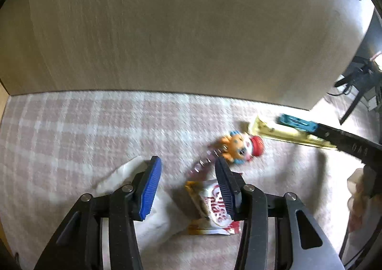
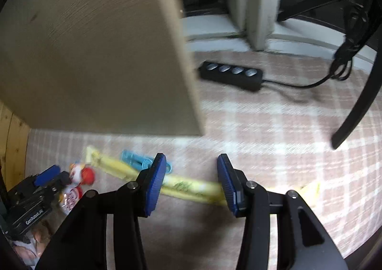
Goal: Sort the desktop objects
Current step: 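Move both tools to the coffee sachet and yellow straw, then grasp the coffee sachet with the left tool while the right grasps the yellow straw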
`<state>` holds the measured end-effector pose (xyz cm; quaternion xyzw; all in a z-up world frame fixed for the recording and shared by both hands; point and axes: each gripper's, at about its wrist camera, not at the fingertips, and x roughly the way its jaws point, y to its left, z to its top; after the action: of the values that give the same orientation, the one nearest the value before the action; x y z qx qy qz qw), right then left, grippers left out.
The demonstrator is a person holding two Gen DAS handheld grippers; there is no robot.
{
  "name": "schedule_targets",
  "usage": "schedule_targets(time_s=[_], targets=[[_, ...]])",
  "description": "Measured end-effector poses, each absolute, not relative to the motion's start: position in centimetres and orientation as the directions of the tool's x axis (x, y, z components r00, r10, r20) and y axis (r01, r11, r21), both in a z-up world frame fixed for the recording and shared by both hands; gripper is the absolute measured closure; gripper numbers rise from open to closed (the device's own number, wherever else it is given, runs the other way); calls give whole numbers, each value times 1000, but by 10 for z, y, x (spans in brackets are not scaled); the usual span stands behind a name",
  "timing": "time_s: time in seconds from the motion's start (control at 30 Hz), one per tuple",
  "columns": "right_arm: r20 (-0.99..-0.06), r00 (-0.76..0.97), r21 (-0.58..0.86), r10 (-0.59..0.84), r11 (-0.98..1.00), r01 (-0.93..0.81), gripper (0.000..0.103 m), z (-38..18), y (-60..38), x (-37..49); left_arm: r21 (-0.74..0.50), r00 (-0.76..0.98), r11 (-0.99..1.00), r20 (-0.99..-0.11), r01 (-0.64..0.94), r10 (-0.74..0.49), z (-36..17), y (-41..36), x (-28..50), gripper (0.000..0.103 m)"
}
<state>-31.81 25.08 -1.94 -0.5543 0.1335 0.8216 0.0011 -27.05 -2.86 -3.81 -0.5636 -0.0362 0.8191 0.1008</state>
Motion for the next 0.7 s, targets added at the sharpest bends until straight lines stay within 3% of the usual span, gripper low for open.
schedule_targets(time_s=[0.37, 0.7], targets=[[-932, -358, 42, -66, -996, 75, 58, -20, 185, -266, -128, -318, -951, -923, -280, 218, -40, 5, -202, 58], [-965, -233, 94, -118, -990, 109, 60, -19, 177, -206, -175, -244, -919, -931, -353, 271, -43, 6, -145, 58]])
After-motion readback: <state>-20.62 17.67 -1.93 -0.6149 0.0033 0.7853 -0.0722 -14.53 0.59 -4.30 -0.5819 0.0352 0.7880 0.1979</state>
